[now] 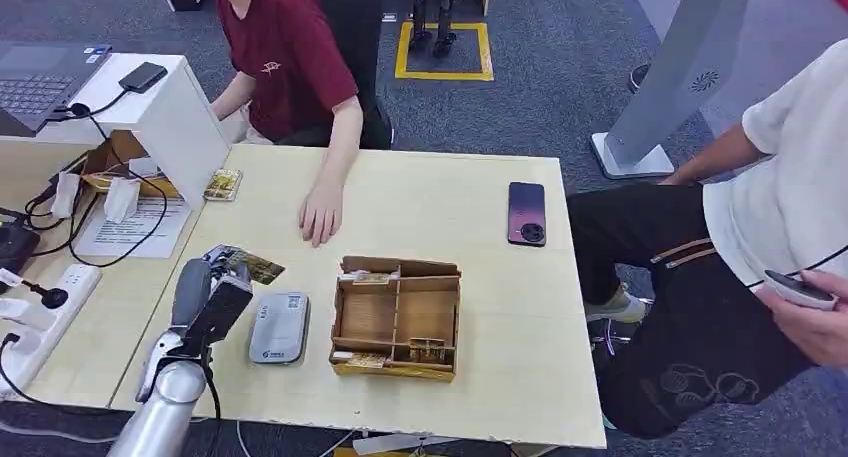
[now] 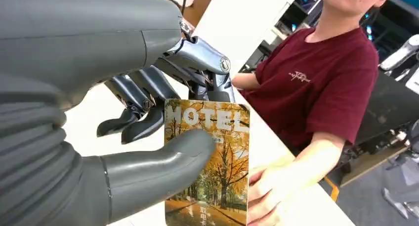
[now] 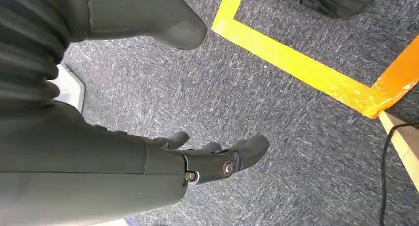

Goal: Pass the card to the sensor for recognition and then transmit it.

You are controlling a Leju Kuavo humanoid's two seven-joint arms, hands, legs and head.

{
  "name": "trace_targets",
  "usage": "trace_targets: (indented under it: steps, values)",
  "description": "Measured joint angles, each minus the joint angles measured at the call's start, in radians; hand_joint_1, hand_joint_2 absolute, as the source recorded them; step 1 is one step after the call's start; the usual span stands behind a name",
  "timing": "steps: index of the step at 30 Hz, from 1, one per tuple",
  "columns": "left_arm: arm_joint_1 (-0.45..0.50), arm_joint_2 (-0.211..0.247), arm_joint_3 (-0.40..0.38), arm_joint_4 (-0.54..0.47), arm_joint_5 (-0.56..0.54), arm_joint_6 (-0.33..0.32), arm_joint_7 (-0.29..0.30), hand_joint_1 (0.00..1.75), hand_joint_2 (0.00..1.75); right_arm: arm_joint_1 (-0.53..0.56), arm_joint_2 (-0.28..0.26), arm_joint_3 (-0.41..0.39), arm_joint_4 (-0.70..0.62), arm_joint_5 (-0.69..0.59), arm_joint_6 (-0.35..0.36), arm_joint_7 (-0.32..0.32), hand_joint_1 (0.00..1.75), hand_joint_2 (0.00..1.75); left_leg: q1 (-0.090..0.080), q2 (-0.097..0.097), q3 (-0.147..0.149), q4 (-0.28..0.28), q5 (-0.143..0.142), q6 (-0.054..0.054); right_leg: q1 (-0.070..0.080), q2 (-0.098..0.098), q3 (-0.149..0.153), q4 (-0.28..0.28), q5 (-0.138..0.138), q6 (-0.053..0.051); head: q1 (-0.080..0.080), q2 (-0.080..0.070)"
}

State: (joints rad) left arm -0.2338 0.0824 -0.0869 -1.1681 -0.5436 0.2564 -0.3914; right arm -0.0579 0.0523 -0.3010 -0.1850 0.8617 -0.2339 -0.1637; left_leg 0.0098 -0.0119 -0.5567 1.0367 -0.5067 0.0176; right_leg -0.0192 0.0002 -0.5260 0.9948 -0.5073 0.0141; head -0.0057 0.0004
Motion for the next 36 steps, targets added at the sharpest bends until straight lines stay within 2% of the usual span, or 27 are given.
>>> trace_targets:
  steps: [3,7,13,19,25,29,36]
  values:
    - [-0.002,0.011,-0.014,0.0,0.04,-0.026,0.003,1.75,1.75,0.001,0.0,-0.008,0.0,0.0,-0.002,0.0,0.0,1.75,0.0,0.0,0.0,0.0,0.0,0.0,0.0,0.0,0.0,0.0,0.0,0.0,0.0,0.0]
    - [-0.001,0.027,-0.019,0.0,0.114,-0.092,0.048,1.75,1.75,0.002,0.0,-0.019,0.0,0.0,-0.004,-0.003,0.0,1.75,0.0,0.0,0.0,0.0,0.0,0.0,0.0,0.0,0.0,0.0,0.0,0.0,0.0,0.0]
    - [0.034,0.058,-0.019,-0.006,0.213,-0.191,0.051,1.75,1.75,0.013,0.0,-0.035,0.0,-0.001,-0.011,-0.014,0.0,1.75,0.0,0.0,0.0,0.0,0.0,0.0,0.0,0.0,0.0,0.0,0.0,0.0,0.0,0.0]
    - [0.074,0.082,-0.019,-0.04,0.207,-0.214,0.081,1.75,1.75,0.016,0.0,-0.052,0.0,-0.003,-0.022,-0.017,0.0,1.75,0.0,0.0,0.0,0.0,0.0,0.0,0.0,0.0,0.0,0.0,0.0,0.0,0.0,0.0]
    - [0.14,0.151,-0.018,-0.115,0.216,-0.269,0.089,1.75,1.75,0.021,0.0,-0.073,0.0,-0.006,-0.024,-0.018,0.0,1.75,0.0,0.0,0.0,0.0,0.0,0.0,0.0,0.0,0.0,0.0,0.0,0.0,0.0,0.0]
    - [0.186,0.179,-0.008,-0.16,0.229,-0.288,0.081,1.75,1.75,0.024,0.0,-0.088,0.0,-0.006,-0.024,-0.017,0.0,1.75,0.0,0.0,0.0,0.0,0.0,0.0,0.0,-0.001,0.0,0.0,0.0,0.0,0.0,0.0]
    - [0.23,0.192,-0.005,-0.201,0.201,-0.319,0.081,1.75,1.75,0.025,0.0,-0.095,0.0,-0.003,-0.024,-0.019,0.0,1.75,0.0,-0.001,0.0,0.0,0.0,0.0,0.0,-0.001,0.0,0.0,0.0,0.0,0.0,0.0]
